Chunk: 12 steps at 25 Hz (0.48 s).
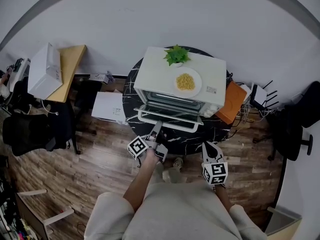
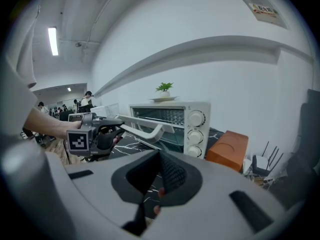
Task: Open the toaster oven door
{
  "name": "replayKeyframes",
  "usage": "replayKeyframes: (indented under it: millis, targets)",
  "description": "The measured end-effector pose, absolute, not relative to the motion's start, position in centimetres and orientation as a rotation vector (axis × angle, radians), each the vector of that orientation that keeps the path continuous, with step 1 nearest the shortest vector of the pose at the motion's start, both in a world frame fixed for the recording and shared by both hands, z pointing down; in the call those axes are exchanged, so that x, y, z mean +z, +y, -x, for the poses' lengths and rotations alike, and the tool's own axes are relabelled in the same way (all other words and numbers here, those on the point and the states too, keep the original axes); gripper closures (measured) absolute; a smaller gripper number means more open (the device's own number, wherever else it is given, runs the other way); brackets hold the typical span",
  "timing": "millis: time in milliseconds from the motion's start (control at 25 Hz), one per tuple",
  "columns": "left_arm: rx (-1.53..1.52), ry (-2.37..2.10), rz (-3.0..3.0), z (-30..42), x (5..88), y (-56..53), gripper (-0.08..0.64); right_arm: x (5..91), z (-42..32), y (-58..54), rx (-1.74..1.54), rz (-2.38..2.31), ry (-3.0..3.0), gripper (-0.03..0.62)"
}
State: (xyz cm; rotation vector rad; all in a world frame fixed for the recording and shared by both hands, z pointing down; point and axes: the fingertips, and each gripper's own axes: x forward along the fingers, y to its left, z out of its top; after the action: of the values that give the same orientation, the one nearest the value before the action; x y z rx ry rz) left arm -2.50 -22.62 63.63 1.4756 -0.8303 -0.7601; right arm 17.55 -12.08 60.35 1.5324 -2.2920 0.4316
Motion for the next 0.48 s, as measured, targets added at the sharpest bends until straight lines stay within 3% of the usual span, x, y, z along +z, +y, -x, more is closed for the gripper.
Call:
replayKeyframes:
  millis: [480]
  targets:
    - [-0.775, -0.816, -1.439, 2.8, 64.8, -20.7, 0.451, 61.1, -16.2, -11.8, 0.432, -1.477, -2.306, 0.58]
